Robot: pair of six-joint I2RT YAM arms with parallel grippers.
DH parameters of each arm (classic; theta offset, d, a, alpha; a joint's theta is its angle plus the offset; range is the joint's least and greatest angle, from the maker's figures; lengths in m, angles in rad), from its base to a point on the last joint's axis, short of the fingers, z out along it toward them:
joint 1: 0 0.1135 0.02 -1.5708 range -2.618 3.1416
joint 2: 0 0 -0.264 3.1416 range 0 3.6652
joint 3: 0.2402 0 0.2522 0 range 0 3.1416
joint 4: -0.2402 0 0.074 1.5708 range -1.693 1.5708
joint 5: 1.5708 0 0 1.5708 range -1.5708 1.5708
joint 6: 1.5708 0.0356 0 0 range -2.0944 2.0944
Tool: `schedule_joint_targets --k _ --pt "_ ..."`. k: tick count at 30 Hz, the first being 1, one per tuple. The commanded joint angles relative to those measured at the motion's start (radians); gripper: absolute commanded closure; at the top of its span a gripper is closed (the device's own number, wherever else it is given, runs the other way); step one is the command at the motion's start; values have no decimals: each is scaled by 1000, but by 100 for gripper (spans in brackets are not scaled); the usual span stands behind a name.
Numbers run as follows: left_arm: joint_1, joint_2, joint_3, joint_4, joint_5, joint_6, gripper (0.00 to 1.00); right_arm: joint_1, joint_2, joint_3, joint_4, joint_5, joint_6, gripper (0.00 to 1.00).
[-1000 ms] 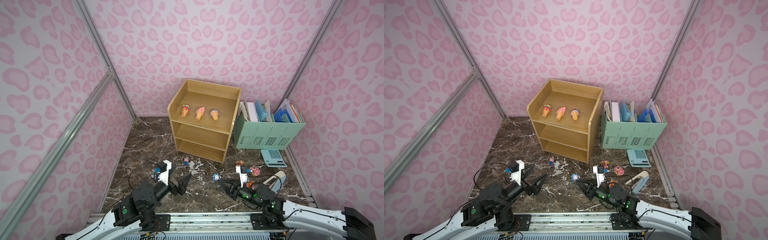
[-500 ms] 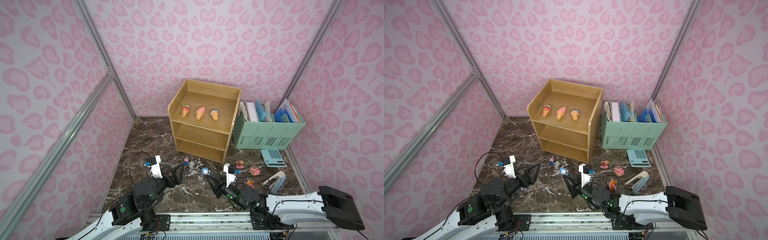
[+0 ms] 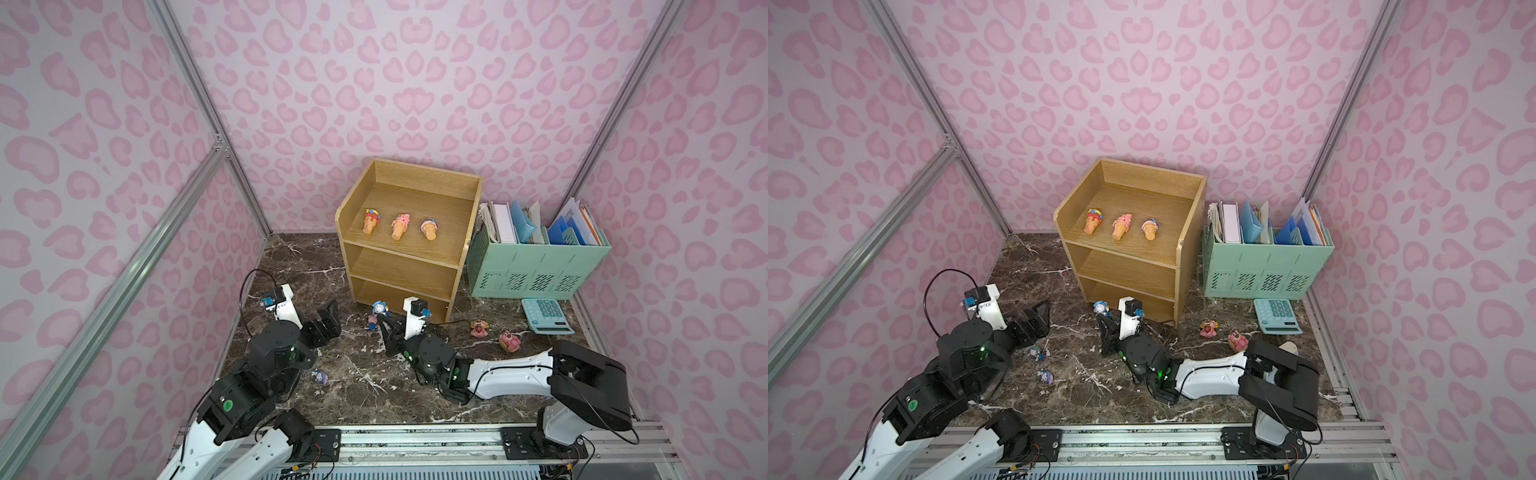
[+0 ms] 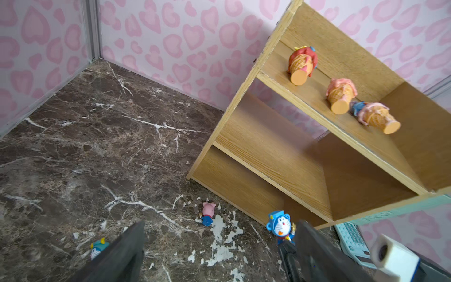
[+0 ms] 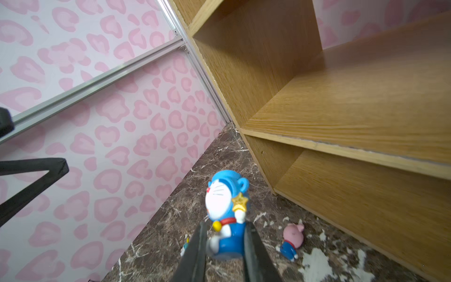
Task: Organize plastic toys on shelves
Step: Place the plastic toy on the shelf.
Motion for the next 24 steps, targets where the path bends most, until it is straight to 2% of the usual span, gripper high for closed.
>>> schedule_joint_targets --k 1,4,6,9,18,24 --pt "119 41 14 -17 158 12 2 -30 76 99 -3 23 -37 86" --pt "200 58 19 -49 164 4 2 -55 156 210 -35 51 -59 85" --pt "213 53 21 -66 154 17 2 -72 209 285 -64 78 -60 85" --pt "215 27 22 -88 130 41 2 -86 280 385 -110 140 -42 86" --pt "218 -38 16 -125 95 101 2 -92 451 639 -190 308 -104 85" --pt "219 -72 18 -142 77 131 2 -96 519 736 -262 419 -88 84"
